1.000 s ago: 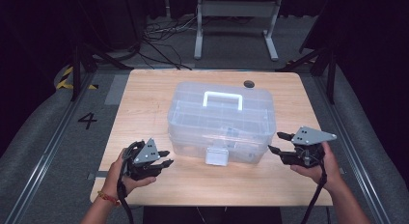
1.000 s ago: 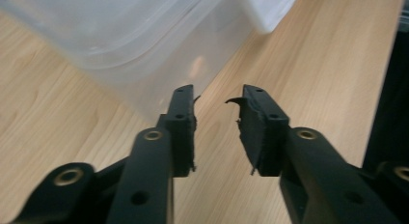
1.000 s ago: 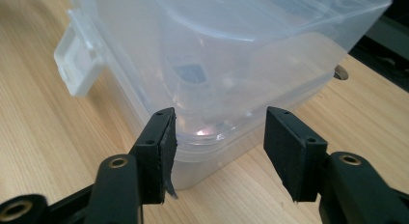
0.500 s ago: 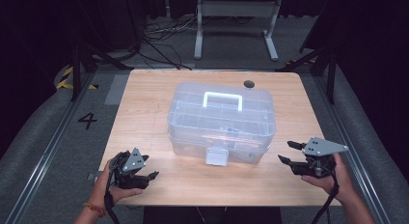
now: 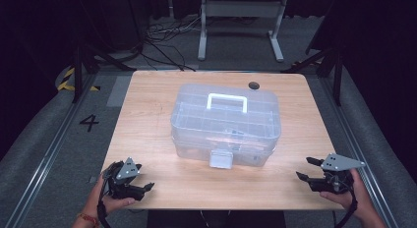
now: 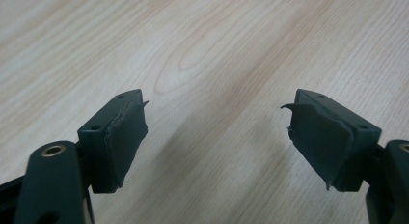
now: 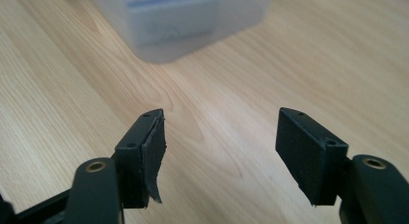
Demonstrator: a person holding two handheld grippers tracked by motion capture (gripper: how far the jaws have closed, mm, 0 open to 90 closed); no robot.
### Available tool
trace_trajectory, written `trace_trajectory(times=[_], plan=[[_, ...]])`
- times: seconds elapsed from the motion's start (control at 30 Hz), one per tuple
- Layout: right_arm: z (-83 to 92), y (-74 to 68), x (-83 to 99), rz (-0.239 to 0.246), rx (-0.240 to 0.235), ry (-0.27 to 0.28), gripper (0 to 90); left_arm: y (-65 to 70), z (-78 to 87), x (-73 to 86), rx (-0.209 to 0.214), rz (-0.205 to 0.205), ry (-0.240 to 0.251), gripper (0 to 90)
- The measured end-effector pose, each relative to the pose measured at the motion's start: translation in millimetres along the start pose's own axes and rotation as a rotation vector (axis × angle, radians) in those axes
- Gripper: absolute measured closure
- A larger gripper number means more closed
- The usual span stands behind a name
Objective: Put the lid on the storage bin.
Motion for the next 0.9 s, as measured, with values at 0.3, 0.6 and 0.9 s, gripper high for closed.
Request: trace_trajectory(times=[0.3,0.6,0.9], plan=[[-11.2,20.1,42.2,-0.163,0.023,-0.042,29.1,-8.8,-7.4,13.8,0.038,0.052,0.058,14.7],[-18.5,26.4,59.9,-0.252,0.047,-0.005,24.2,-8.5,-7.3,14.3,0.036,0.058,0.059,14.8],[-19.4,27.7,59.7,-0.26,0.067,-0.008,24.9,-8.7,-7.1,14.6,0.038,0.057,0.056,14.7]])
Point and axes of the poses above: each handheld gripper's, and its own axes: z roughly backward along the jaws, x roughly out of its underside, y roughly to its right, the point moved 6 cm from there along -z, roughly forward along the jaws, and after that the axes turned 7 degrees about -y, right-handed, at the moved point
